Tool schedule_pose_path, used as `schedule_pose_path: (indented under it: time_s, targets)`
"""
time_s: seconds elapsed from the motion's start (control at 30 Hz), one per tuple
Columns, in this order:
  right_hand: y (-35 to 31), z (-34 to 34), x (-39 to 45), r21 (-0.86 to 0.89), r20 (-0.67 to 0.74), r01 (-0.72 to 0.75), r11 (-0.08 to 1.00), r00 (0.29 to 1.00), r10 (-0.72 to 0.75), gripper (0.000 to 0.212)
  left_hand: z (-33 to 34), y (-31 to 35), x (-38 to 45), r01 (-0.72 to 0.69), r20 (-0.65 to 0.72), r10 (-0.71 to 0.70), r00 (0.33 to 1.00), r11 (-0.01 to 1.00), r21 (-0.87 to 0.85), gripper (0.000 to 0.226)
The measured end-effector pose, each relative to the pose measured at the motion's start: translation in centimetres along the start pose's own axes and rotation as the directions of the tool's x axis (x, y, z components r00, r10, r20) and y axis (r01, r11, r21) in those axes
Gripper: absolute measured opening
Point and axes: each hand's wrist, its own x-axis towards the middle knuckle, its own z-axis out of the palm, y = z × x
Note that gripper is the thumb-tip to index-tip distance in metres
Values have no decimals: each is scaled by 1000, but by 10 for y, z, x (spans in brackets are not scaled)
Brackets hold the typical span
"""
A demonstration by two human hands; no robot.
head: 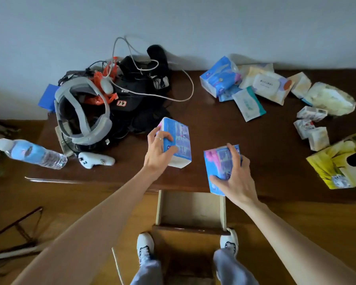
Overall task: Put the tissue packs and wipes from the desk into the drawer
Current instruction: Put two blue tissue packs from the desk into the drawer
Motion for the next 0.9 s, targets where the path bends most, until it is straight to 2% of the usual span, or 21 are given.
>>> schedule_pose_path:
  time_s: [0.1,0.17,0.27,0.4,0.53,0.6,0.7,0.8,0.9]
  targets:
    - [-2,28,-45,156,28,73,985,996,-79,107,-13,-31,-47,35,41,-32,999,996,-87,81]
    - [4,49,-78,125,111,121,985,984,-136,105,-24,-57,-84,55,99,-49,994,997,-58,96]
    - [17,79,-118,82,230,125,989,963,-141,107,-33,-103,-134,74,154,-80,985,996,43,98]
    - [42,118,-137,33,320,17,999,947,-27,106,-23,-158,-161,286,194,-289,938,957,39,90]
    - [75,160,-124,-19,388,-65,998,919,67,108,1,-217,-157,544,248,-514,821,836,-66,90]
    - [92,185,-111,-51,432,-95,994,896,107,109,17,-246,-150,623,267,-581,769,775,-108,89]
    - [122,227,-88,-51,481,-153,987,862,159,110,46,-293,-133,709,305,-647,699,684,-173,82]
    - [152,271,-66,-24,549,-233,972,809,207,110,72,-341,-114,777,347,-704,619,614,-142,77]
    - [179,316,-46,-3,609,-312,950,753,250,114,97,-384,-96,794,343,-728,593,598,-104,75]
